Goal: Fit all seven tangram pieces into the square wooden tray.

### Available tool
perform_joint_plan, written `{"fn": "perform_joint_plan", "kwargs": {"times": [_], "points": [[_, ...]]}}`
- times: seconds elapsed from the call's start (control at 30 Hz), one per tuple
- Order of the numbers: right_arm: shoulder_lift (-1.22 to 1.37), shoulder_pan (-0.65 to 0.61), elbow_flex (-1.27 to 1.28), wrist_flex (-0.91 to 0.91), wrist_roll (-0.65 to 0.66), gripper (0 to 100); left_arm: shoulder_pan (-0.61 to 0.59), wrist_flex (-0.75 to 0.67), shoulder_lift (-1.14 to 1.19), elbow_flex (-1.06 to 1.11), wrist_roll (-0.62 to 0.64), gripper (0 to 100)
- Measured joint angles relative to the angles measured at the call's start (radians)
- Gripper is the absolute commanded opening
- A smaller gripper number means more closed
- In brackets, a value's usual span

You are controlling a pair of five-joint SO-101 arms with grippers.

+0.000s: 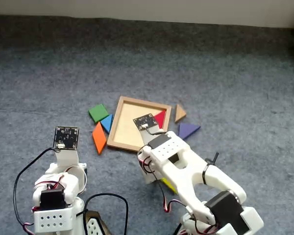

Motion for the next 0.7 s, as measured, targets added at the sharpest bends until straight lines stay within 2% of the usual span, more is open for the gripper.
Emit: {"fn": "perform_joint_plan", "kwargs": {"times": [0.17, 0.47, 0.7], "points": [[-0.052, 0.003, 0.002, 0.002, 0.068, 14.6, 0.000, 0.000, 0.000, 0.000, 0.000, 1], [-0.336, 0.002, 0.055, 0.000, 0.080, 14.9, 0.000, 0.000, 0.000, 0.000, 0.000, 1], [-0.408, 0.002, 0.084, 0.000, 0.080, 15.9, 0.000, 0.000, 0.000, 0.000, 0.000, 1]]}}
